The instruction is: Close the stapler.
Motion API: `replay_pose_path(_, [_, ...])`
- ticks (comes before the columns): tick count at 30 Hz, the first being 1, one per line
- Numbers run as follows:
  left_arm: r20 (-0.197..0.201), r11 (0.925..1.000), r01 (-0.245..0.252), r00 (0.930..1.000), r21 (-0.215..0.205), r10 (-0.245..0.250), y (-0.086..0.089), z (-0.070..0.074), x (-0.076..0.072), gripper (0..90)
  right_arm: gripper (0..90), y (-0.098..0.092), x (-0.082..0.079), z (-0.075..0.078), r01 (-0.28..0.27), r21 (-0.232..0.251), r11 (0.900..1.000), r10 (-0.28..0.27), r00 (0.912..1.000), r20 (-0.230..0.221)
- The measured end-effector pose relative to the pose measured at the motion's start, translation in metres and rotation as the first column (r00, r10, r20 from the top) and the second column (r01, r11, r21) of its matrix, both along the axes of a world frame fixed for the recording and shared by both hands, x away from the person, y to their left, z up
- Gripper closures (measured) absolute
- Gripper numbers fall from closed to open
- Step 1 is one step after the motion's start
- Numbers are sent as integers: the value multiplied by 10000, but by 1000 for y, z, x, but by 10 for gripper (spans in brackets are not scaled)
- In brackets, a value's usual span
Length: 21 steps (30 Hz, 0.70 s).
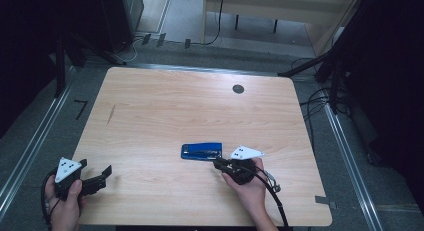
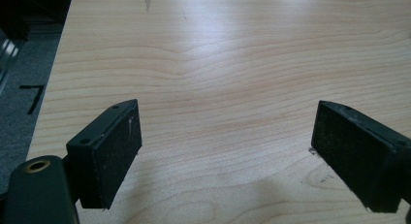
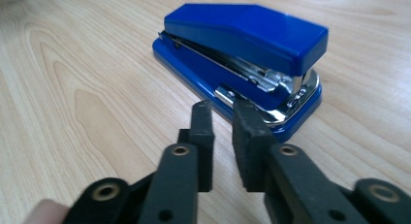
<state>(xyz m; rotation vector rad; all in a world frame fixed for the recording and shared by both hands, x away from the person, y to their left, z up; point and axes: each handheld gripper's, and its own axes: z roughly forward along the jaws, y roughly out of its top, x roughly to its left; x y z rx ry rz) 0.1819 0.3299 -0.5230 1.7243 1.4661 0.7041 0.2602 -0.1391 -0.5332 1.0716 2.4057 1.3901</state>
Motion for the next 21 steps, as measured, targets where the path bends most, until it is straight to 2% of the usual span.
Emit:
replay_pose_path(10, [-17, 10000, 3, 10000, -1, -3, 0, 0, 0, 111, 492, -11, -2, 15, 442, 321, 9985, -450, 9987, 247])
replay_pose_path(21, [-40, 10000, -7, 10000, -1, 7, -1, 0, 0, 110, 289, -32, -7, 24, 895, 385, 9952, -905, 9956, 244])
